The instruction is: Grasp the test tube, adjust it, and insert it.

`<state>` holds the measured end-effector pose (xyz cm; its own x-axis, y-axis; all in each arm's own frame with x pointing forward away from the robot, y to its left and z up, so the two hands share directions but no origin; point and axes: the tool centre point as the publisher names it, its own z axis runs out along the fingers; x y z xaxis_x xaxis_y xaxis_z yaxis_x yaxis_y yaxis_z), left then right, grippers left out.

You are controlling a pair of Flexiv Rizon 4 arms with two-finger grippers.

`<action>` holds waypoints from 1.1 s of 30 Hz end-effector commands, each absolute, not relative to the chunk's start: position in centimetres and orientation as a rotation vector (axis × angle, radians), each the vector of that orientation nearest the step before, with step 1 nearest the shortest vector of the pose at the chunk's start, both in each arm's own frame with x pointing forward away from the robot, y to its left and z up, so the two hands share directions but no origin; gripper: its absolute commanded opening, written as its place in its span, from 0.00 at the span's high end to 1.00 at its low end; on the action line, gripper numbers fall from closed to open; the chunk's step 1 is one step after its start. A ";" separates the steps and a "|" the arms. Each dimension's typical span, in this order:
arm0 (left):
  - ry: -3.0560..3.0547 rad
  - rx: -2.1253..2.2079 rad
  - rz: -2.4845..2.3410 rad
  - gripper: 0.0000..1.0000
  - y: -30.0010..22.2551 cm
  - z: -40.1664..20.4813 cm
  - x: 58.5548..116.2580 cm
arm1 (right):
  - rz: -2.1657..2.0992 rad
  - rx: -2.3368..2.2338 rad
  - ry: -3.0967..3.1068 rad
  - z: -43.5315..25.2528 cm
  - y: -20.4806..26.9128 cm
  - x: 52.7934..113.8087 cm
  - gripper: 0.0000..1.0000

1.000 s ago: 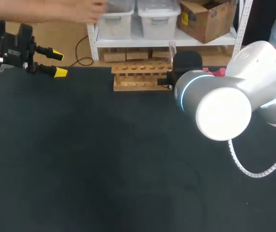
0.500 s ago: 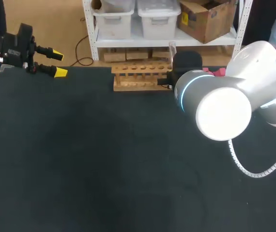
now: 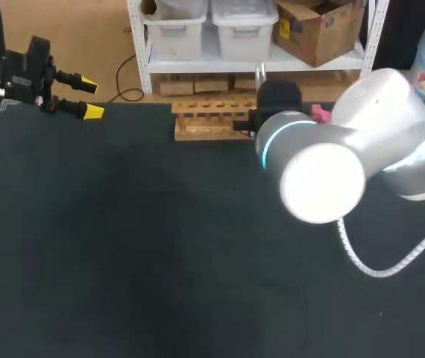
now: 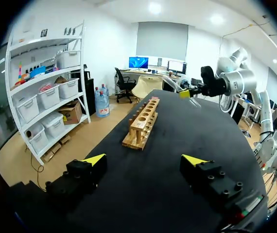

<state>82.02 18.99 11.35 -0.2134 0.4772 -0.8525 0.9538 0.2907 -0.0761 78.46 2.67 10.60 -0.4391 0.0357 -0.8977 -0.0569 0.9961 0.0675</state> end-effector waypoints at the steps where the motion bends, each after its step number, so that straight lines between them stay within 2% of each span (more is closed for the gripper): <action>1: 1.819 1.290 -0.816 0.00 19.0 11.3 82.1 | 0.072 0.011 2.014 9.4 4.8 79.9 1.00; 10: 1.819 1.290 -0.816 0.00 19.0 11.3 82.1 | 0.022 0.043 2.029 8.0 6.8 81.0 1.00; 33: 1.819 1.290 -0.816 0.00 19.0 11.3 82.1 | -0.032 0.061 2.127 5.1 7.3 82.5 1.00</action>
